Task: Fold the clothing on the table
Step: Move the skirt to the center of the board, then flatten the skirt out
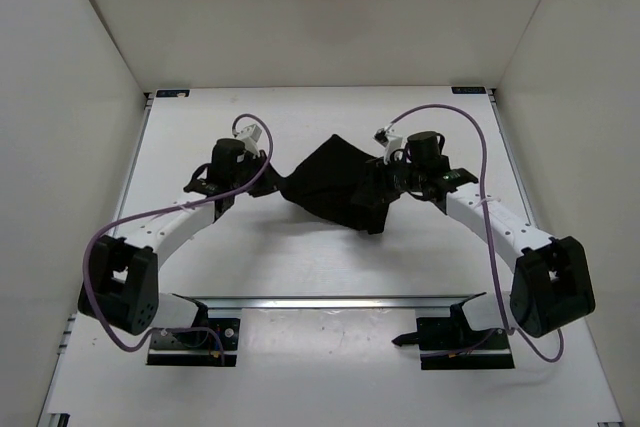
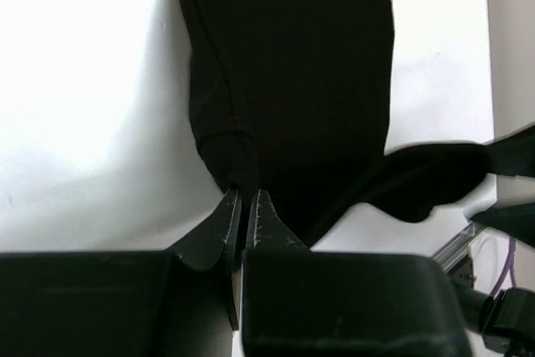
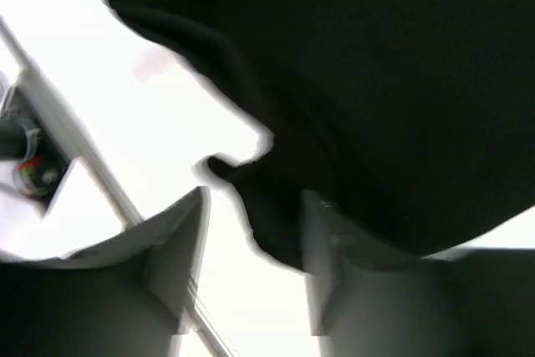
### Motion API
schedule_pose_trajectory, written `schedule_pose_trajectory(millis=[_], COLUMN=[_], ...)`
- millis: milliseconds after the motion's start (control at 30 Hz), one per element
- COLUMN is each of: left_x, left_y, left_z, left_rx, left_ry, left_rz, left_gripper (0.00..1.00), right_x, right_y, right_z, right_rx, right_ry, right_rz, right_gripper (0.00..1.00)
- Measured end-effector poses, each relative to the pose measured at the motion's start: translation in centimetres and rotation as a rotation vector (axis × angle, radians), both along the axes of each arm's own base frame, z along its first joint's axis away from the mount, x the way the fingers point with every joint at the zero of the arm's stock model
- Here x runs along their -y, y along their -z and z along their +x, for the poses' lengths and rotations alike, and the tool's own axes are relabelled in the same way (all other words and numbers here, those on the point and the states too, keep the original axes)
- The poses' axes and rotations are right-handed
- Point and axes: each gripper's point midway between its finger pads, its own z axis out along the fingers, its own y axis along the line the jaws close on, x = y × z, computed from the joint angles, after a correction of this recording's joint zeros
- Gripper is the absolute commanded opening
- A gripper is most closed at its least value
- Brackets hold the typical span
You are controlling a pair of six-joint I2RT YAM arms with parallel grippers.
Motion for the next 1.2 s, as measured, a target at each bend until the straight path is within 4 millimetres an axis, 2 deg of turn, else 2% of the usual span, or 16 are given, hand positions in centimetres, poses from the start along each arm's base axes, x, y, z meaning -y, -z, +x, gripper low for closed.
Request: schedule_pose_trajectory(millis=[133,200,300,400,533,667,767,833,933,1033,1100,1200], left_x=[-0.2,-0.1,0.0,0.1,0.5,0.3,-0.4,-0.8,-0.9,-0.9,-1.0,-1.2], left_y=[2.3,3.7,5.0,5.6,5.4,5.6,6.5,6.9,6.9,7.0,7.5,7.8], left_z=[-2.6,-3.9,-5.3,-6.5,-8.2,-10.2,-11.6,-12.2,-12.3,-12.1,-12.0,-11.6], left_rx=[-0.048,-0.083,-0.120,-0.132,-0.113,-0.107,-0.129,-0.139,-0.137,-0.130,-0.138,-0.133], left_ry=[0.000,0.006,0.004,-0.005,-0.017,-0.029,-0.053,-0.068,-0.076,-0.070,-0.064,-0.052], left_rz=[0.027,0.046,0.063,0.071,0.066,0.040,0.021,0.016,0.009,0.018,0.044,0.075], left_gripper=[0.00,0.00,0.00,0.00,0.00,0.00,0.00,0.00,0.00,0.00,0.00,0.00], right_x=[-1.0,-0.4,1.0,2.4,3.1,3.6,4.1,4.0,2.9,0.8,-0.5,-2.0], right_y=[0.1,0.1,-0.3,-0.3,2.3,4.4,4.5,3.7,1.8,-0.1,-0.1,1.5], right_z=[-2.3,-3.5,-4.6,-5.4,-8.0,-10.5,-9.9,-8.7,-7.0,-5.7,-5.8,-7.0], right_rx=[-0.026,-0.050,-0.096,-0.183,-0.381,-0.584,-0.669,-0.692,-0.709,-0.698,-0.744,-0.857], right_ry=[-0.054,-0.040,0.012,0.093,0.168,0.240,0.328,0.375,0.399,0.404,0.432,0.495], right_rz=[0.044,0.055,0.067,0.071,0.060,0.117,0.204,0.242,0.270,0.317,0.357,0.371], right_gripper=[0.84,0.88,0.89,0.85,0.85,0.78,0.76,0.78,0.78,0.76,0.76,0.75])
